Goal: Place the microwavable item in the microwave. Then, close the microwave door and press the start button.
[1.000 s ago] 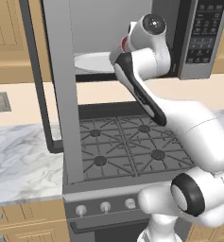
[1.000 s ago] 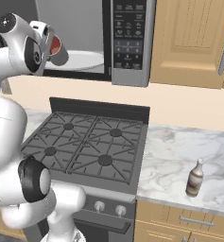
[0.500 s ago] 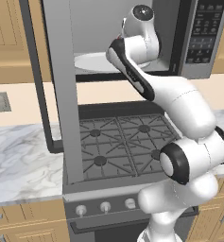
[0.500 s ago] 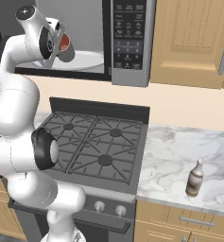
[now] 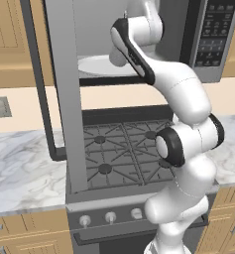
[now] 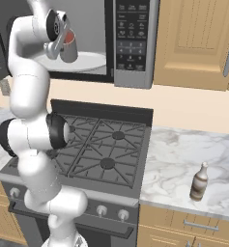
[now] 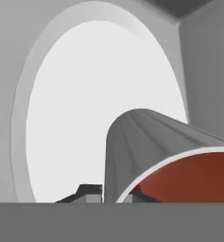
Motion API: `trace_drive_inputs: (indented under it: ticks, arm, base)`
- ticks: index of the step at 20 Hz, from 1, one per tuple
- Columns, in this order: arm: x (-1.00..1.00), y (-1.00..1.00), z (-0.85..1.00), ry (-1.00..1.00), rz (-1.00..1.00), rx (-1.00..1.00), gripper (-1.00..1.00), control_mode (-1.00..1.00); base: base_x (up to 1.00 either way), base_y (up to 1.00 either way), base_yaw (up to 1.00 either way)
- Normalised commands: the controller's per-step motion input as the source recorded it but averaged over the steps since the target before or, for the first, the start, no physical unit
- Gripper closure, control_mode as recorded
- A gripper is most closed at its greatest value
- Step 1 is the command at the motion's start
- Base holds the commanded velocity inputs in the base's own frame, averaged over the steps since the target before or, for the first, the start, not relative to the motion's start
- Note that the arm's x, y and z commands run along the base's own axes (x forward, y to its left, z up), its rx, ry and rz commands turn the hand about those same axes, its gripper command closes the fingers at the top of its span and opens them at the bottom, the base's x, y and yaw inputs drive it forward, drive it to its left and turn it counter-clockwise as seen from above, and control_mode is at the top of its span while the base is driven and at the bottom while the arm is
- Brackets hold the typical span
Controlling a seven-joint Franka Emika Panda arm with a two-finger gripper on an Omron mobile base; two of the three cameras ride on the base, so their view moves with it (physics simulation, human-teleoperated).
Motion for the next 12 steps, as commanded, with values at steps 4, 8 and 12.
trace_drive_inputs:
  ticks: [4,8,12]
  arm:
    - [0.16,0.00,-0.27,0.09,0.04,-0.08,1.00,-1.00]
    - [0.16,0.00,-0.15,0.02,0.04,-0.02,1.00,-1.00]
    - [0.19,0.00,-0.10,0.00,0.03,-0.02,-1.00,-1.00]
  base:
    - [0.00,0.00,0.00]
    - [0.00,0.00,0.00]
    - [0.00,0.00,0.00]
